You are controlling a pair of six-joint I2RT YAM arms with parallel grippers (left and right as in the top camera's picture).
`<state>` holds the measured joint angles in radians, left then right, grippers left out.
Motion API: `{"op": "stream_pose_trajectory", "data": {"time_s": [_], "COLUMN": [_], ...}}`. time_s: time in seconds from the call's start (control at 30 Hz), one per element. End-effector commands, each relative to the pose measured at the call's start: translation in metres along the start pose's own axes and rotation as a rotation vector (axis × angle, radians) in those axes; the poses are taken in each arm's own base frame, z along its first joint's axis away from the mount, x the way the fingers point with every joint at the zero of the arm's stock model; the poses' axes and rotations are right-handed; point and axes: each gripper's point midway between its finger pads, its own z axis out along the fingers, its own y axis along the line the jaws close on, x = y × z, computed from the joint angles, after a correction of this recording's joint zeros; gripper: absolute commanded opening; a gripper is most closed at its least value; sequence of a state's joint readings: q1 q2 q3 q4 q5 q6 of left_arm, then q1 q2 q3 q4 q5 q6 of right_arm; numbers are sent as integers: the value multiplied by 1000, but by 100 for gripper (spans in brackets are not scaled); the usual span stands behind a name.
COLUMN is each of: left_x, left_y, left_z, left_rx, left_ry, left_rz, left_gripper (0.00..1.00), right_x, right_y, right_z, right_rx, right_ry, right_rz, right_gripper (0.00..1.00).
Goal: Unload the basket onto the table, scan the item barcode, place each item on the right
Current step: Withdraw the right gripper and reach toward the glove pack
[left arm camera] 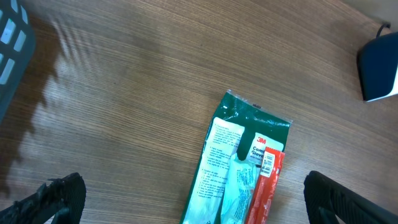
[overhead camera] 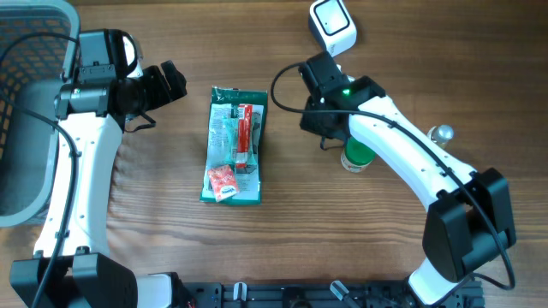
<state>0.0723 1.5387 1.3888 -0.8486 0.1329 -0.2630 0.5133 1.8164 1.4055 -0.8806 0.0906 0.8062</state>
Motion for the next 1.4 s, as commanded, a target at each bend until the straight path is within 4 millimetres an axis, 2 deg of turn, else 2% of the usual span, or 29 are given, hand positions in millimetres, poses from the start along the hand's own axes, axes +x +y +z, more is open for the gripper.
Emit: {"op": "stream_pose_trajectory", "data": {"time_s": [0.0, 0.1, 0.2, 0.23, 0.37, 0.47, 0.57, 0.73, 0.83, 0.93, 1.03, 1.13, 1.37], "left_x": [-5, -5, -5, -5, -5, -5, -5, -5, -5, -5, -5, -5, -5], "left_y": [-3, -3, -3, -3, -3, -3, -3, -3, -3, -3, -3, -3, -3], "left_z": [-4, -4, -4, -4, -4, -4, -4, -4, -4, -4, -4, -4, -4], "left_rx": [15, 15, 15, 15, 15, 15, 15, 15, 15, 15, 15, 15, 15], "left_ry": [-13, -13, -13, -13, -13, -13, -13, -13, -13, -13, -13, -13, -13], "left_rz": [20, 20, 20, 20, 20, 20, 20, 20, 20, 20, 20, 20, 20], "left_gripper": [100, 100, 100, 100, 100, 100, 100, 100, 100, 100, 100, 100, 100], "right_x": [11, 26, 40, 43, 43, 44, 44, 51, 35, 10, -14, -13, 8], "right_y": [-24, -39, -57, -72, -107, -122, -114, -54, -39, -43, -65, -71, -95], "right_z": [13, 24, 23, 19, 6, -1, -7, 3, 8, 14, 15, 16, 11], "right_rx": [83, 124, 184, 248, 397, 444, 400, 75, 23, 80, 227, 257, 359], "right_ry": [7, 57, 126, 142, 167, 203, 225, 286, 212, 84, -50, -51, 57], "right_rz": [-9, -133, -279, -285, -261, -253, -239, -298, -299, -289, -179, -176, -272], "right_gripper": [5, 6, 5, 4, 4, 4, 4, 4, 4, 4, 4, 4, 9]}}
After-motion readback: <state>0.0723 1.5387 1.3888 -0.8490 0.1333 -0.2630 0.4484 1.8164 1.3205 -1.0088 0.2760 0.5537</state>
